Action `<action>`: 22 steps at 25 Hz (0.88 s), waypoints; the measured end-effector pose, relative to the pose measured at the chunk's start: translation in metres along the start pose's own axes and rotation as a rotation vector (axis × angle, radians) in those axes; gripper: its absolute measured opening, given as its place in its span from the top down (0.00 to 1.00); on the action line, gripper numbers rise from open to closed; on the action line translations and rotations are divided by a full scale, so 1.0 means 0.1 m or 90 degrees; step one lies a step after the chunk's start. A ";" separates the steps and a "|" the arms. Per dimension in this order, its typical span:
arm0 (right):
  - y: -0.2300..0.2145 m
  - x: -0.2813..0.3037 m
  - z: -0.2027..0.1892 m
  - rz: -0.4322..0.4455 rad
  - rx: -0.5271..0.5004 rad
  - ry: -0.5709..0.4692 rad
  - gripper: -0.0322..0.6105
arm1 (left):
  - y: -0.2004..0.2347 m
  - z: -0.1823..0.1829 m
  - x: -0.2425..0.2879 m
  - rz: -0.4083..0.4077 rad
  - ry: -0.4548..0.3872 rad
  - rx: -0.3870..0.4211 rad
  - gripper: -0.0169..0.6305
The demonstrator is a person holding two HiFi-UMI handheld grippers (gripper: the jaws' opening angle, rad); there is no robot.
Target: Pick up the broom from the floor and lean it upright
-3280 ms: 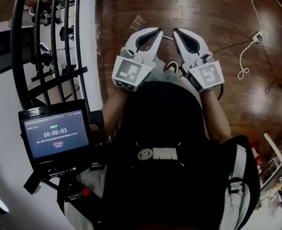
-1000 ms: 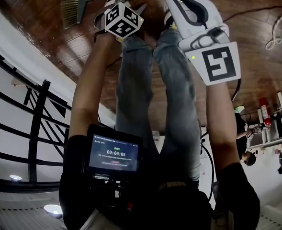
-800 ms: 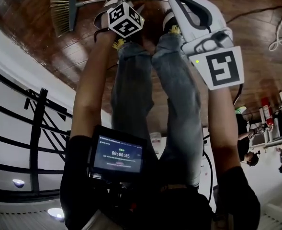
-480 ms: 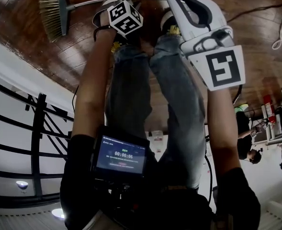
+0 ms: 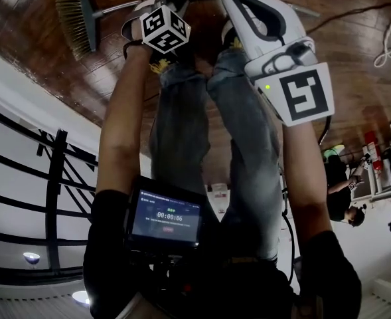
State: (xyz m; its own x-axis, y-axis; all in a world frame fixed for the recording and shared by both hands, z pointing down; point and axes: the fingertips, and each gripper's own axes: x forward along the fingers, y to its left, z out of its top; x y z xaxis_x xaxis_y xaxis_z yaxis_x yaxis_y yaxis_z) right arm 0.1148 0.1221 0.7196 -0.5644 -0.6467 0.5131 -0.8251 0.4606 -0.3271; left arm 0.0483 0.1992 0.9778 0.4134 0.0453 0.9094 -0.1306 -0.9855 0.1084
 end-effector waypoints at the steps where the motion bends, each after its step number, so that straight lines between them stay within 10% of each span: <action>1: 0.04 -0.03 0.09 -0.001 0.000 -0.003 0.95 | 0.10 0.05 -0.15 0.017 -0.014 -0.015 0.77; 10: 0.12 -0.52 1.21 -0.079 0.054 -0.083 0.94 | 1.05 0.65 -1.97 0.152 -0.195 -0.204 0.80; 13: 0.11 -0.42 1.47 -0.061 0.127 -0.110 0.48 | 1.20 0.67 -2.40 0.177 -0.250 -0.249 0.81; 20: 0.29 0.70 2.30 0.014 0.098 -0.141 0.49 | 1.34 0.55 -2.80 0.223 -0.306 -0.312 0.82; 22: 0.45 0.88 2.44 0.010 0.077 -0.127 0.82 | 1.32 0.52 -2.89 0.223 -0.309 -0.323 0.82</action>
State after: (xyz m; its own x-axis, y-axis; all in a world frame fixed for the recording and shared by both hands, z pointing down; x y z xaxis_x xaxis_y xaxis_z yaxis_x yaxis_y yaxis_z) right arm 0.0220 -0.0627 0.5570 -0.5610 -0.7531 0.3438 -0.8063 0.4028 -0.4332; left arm -0.0416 0.0471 0.7084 0.6037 -0.4467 0.6603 -0.6742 -0.7282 0.1237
